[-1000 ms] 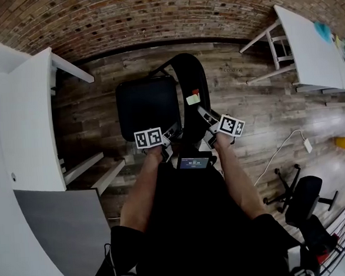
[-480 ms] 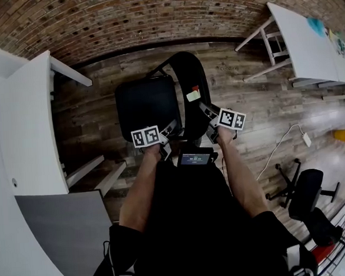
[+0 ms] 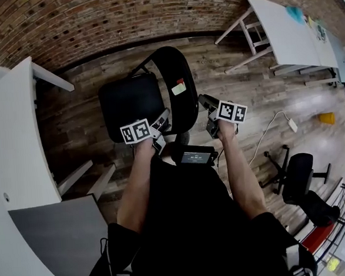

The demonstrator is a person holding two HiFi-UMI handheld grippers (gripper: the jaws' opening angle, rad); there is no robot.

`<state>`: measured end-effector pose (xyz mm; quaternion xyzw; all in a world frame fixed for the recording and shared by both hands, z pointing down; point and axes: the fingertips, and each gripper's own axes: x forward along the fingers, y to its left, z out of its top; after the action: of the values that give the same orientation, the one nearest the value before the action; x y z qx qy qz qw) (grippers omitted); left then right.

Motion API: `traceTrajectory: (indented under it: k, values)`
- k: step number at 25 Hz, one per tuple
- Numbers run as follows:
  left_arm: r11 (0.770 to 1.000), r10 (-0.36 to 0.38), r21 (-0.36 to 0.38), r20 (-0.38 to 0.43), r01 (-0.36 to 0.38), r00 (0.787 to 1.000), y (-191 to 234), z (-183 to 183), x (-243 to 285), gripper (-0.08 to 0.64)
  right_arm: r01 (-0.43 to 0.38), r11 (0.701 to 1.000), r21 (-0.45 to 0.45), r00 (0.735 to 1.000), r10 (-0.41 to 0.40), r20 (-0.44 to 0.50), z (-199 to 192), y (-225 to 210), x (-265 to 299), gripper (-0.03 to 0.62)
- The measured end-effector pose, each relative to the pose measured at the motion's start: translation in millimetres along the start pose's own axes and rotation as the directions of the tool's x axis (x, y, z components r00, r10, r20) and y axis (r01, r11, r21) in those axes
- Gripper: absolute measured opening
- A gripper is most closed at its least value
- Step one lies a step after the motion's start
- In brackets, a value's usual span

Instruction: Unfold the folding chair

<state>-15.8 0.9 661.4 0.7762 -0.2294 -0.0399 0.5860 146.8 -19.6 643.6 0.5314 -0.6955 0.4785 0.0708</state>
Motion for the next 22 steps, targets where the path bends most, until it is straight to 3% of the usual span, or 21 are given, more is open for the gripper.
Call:
traceTrajectory:
  k: [4,9,14,22]
  values:
    - [0.999,-0.030,0.019,-0.018,0.030,0.999,-21.0,-12.4,10.2,0.115,-0.062,0.998,-0.010,0.998,0.063,0.023,21.2,15.6,-27.9,0.127]
    - [0.998,-0.029,0.057,0.011,0.028,1.000,-41.9,-22.5,6.7,0.115,-0.202,0.979,-0.022,0.979,0.202,0.016,12.3,41.6,-55.3,0.127]
    - [0.997,0.013,0.078,0.086,-0.019,0.996,-63.0,-34.6,-8.6,0.115,-0.336,0.942,-0.022,0.942,0.336,-0.003,-3.6,64.5,-87.6,0.126]
    - [0.991,0.083,0.088,0.226,-0.105,0.971,-104.7,-96.5,-49.1,0.115,-0.475,0.880,0.027,0.878,0.476,-0.057,-46.7,59.0,-133.3,0.126]
